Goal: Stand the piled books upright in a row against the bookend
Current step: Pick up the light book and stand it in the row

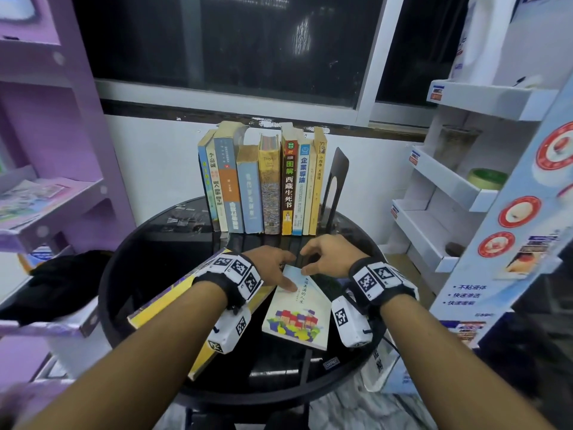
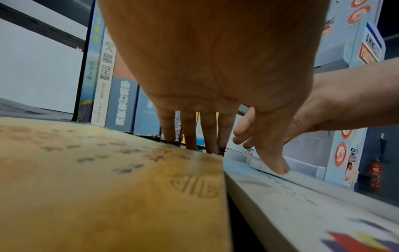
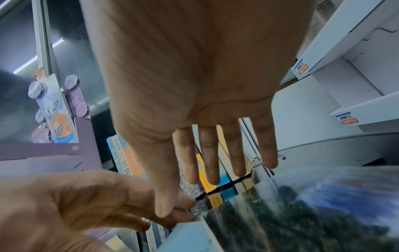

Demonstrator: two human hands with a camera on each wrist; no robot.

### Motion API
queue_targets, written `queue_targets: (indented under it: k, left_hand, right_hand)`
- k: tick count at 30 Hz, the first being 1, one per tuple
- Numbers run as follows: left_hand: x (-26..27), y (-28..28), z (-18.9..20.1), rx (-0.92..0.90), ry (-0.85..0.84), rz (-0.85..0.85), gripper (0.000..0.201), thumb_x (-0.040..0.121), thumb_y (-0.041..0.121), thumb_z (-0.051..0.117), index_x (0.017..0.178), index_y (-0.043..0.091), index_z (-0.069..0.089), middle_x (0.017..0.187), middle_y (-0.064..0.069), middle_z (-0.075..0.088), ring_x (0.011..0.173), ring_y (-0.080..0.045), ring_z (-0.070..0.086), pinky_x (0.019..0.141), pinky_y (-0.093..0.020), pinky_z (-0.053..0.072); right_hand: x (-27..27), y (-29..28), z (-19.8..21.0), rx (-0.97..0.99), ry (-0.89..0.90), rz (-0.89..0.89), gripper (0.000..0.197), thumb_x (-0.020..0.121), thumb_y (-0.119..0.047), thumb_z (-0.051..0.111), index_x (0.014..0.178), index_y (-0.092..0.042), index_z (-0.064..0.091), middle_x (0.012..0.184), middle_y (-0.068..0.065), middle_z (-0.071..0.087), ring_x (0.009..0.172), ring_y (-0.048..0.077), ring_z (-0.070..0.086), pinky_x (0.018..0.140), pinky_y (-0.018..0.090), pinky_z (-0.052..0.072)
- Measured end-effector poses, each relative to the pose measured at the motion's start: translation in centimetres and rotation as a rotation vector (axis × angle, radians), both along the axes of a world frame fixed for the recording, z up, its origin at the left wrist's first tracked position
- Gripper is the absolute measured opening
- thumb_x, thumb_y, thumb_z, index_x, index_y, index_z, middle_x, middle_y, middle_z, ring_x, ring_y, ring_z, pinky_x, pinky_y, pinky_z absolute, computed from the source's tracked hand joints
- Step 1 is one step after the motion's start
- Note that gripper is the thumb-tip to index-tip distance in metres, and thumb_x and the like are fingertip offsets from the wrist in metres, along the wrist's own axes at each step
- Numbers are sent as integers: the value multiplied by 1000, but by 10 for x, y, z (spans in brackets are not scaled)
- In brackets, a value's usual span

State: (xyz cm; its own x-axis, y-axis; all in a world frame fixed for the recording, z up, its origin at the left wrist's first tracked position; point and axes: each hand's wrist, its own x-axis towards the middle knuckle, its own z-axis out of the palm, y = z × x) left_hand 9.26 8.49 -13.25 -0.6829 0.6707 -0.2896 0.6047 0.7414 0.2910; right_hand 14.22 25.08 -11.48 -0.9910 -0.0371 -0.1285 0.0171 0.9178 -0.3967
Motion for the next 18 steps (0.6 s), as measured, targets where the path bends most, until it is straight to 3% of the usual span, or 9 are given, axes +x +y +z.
queue_targets:
  k: [4,8,18]
  left_hand:
    - [2,5,0,-65,51,-36,78,79,43,72,143,15,38,136,-6,50,122,-25,48,98,-34,40]
    - [-1,7,-1,-101,66,-57,80,76,46,74,142,15,39,128,-9,47,119,-26,47,97,-34,40]
    - [-7,10,0,-45,11,-58,70,70,39,81,127,18,46,120,-6,48,109,-22,48,86,-31,41]
  right_hand:
    - [1,0,-5,37,-38,18,47,80,-29,76,123,-17,62,121,0,64,110,14,58,91,25,46]
    - [3,2,-4,60,-63,46,50,77,-26,79,123,-15,61,120,1,64,110,16,58,94,27,47]
    - [5,15,-8,53,-64,60,40,79,-27,77,117,-17,65,117,-1,65,105,14,59,93,28,49]
